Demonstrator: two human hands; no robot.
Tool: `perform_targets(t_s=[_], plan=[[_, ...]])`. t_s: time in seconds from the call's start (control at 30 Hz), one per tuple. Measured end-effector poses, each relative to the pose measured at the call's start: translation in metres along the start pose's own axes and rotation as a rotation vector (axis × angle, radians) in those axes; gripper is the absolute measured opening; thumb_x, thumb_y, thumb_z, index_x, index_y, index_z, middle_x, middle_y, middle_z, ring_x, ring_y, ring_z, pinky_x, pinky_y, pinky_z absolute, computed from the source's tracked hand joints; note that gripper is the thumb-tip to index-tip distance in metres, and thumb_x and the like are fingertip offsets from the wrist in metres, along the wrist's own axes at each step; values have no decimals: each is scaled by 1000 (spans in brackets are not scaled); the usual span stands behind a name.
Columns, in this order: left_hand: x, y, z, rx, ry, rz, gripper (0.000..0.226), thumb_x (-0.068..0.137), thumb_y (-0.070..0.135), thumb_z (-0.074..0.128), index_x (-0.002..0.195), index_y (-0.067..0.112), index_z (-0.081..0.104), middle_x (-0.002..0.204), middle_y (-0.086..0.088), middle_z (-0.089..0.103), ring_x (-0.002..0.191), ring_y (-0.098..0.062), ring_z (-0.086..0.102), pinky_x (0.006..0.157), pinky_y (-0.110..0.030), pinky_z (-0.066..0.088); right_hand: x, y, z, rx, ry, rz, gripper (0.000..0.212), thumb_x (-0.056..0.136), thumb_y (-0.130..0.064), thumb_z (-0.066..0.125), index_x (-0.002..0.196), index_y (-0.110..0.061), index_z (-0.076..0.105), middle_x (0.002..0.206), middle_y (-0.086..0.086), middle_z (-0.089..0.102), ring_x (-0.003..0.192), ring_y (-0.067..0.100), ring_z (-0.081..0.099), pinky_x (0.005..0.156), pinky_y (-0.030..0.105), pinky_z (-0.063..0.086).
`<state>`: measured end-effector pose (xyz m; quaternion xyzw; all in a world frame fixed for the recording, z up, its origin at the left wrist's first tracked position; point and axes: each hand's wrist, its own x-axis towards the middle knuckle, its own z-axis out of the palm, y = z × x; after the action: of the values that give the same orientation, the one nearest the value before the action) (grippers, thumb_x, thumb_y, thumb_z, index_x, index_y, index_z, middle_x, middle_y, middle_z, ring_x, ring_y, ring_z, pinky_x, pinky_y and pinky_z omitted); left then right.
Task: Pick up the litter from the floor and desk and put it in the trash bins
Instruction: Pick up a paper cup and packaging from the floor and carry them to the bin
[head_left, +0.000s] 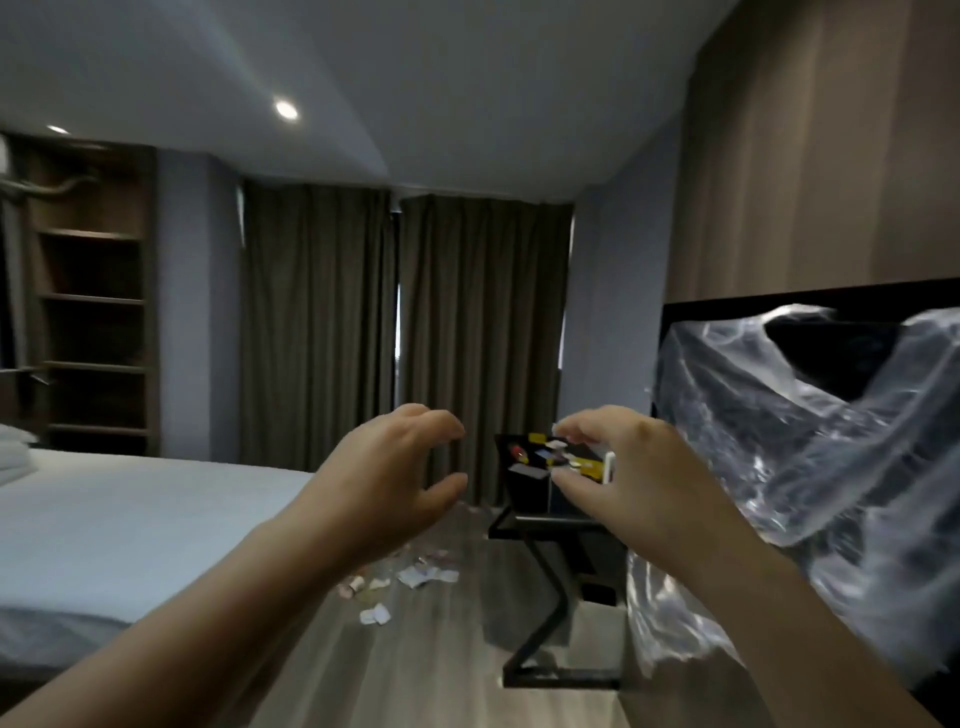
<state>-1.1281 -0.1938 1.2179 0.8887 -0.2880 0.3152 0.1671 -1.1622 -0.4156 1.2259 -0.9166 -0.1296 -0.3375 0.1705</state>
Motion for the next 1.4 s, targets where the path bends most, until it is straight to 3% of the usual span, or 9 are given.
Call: perform_targets(t_s=[0.13, 0.33, 0.43, 0.8, 0.9, 1.17, 1.4], plan=[[31, -41, 24, 32, 27, -55, 45, 84, 43, 59, 126, 31, 52, 121, 13, 56, 107, -2, 54, 88, -17, 46, 57, 19, 44, 37, -11, -83, 39, 83, -34, 69, 121, -26, 62, 111, -10, 64, 102, 5, 59, 89, 28, 52], [65, -116, 59, 91, 6, -155, 43, 85, 43, 60, 126, 30, 53, 117, 13, 58, 103, -4, 56, 87, -19, 48, 129, 34, 124, 47, -74, -142, 40, 85, -35, 66, 123, -28, 60, 112, -12, 61, 101, 2, 55, 85, 18, 46], [83, -161, 80, 117, -2, -177, 43, 85, 44, 60, 125, 30, 54, 117, 13, 58, 102, -4, 56, 86, -17, 47, 165, 39, 164, 50, -92, -154, 41, 85, -36, 65, 125, -27, 59, 113, -12, 61, 100, 4, 56, 87, 23, 49], [185, -359, 141, 99, -31, -162, 45, 86, 45, 59, 128, 31, 51, 119, 15, 56, 103, -2, 55, 80, -10, 43, 321, 38, 313, 9, -95, -102, 41, 87, -37, 64, 127, -29, 57, 117, -15, 58, 109, 1, 53, 92, 24, 49], [213, -406, 167, 83, -42, -170, 45, 87, 43, 58, 129, 30, 51, 121, 13, 56, 107, -5, 55, 87, -17, 46, 357, 45, 354, 6, -110, -83, 42, 86, -37, 65, 126, -30, 57, 117, -16, 58, 109, 0, 53, 91, 25, 50], [286, -504, 259, 60, -105, -214, 42, 87, 42, 57, 128, 31, 50, 118, 14, 55, 107, -6, 54, 91, -23, 47, 454, 104, 465, -34, -180, -68, 43, 87, -40, 62, 128, -31, 55, 121, -17, 56, 115, 1, 50, 92, 17, 41], [367, -575, 342, 116, -152, -290, 41, 86, 45, 58, 125, 33, 51, 117, 15, 55, 104, -4, 54, 84, -17, 47, 545, 178, 552, 56, -207, -77, 42, 86, -39, 63, 127, -30, 57, 118, -16, 57, 113, 1, 52, 95, 22, 46]])
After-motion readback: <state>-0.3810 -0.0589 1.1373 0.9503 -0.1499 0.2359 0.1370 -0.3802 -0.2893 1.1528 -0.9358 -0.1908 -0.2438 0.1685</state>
